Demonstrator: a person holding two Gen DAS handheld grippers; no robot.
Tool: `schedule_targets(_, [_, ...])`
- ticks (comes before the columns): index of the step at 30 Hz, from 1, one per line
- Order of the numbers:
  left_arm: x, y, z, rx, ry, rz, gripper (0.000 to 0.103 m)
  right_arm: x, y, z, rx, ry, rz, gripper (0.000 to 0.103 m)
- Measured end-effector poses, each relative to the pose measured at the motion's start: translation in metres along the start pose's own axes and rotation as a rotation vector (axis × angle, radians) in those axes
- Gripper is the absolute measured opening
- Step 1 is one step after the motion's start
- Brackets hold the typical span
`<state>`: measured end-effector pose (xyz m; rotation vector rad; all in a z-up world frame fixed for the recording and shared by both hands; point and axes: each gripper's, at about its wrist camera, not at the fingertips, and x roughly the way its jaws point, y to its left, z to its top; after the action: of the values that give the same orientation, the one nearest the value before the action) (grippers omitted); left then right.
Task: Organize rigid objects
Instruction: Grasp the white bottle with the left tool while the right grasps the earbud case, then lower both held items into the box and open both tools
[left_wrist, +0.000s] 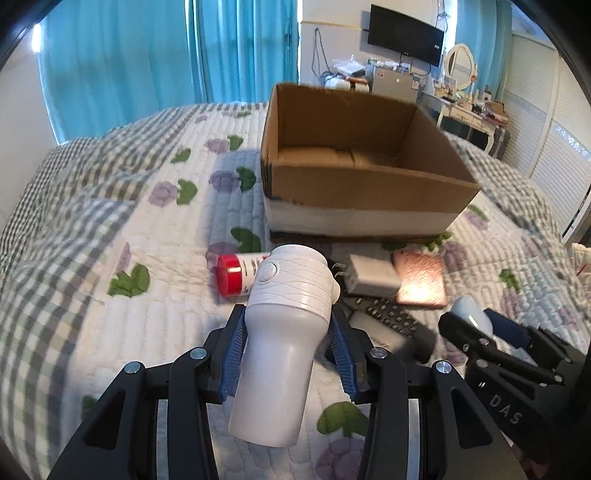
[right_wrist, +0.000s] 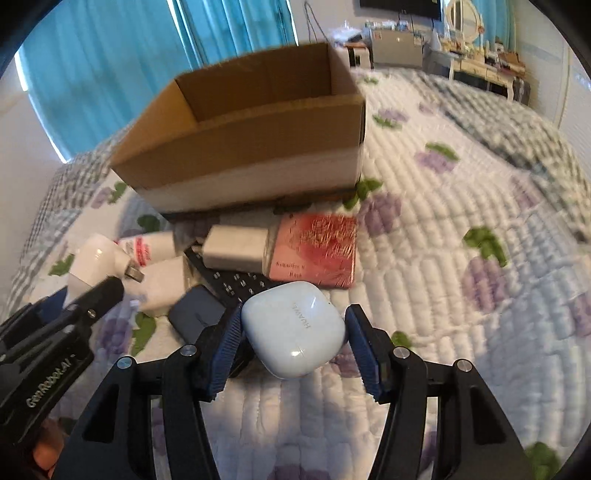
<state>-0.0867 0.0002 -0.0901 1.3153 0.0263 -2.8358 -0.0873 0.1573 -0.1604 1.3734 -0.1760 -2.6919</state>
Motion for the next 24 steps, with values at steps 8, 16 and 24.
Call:
schedule_targets(8, [-0.039, -0.012, 0.041, 0.024, -0.073, -0.063, 0.045, -0.066, 0.005, 0.048, -0.080, -0.163, -0.009, 0.057])
schedule_targets(16, [-0.044, -0.028, 0.120, 0.055, -0.147, -0.074, 0.045, -0.097, 0.008, 0.126, -0.160, -0.299, 0.017, 0.057])
schedule_targets(24, [-0.005, -0.036, 0.190, 0.100, -0.179, -0.020, 0.045, -0.084, 0.013, 0.204, -0.249, -0.361, 0.006, 0.057])
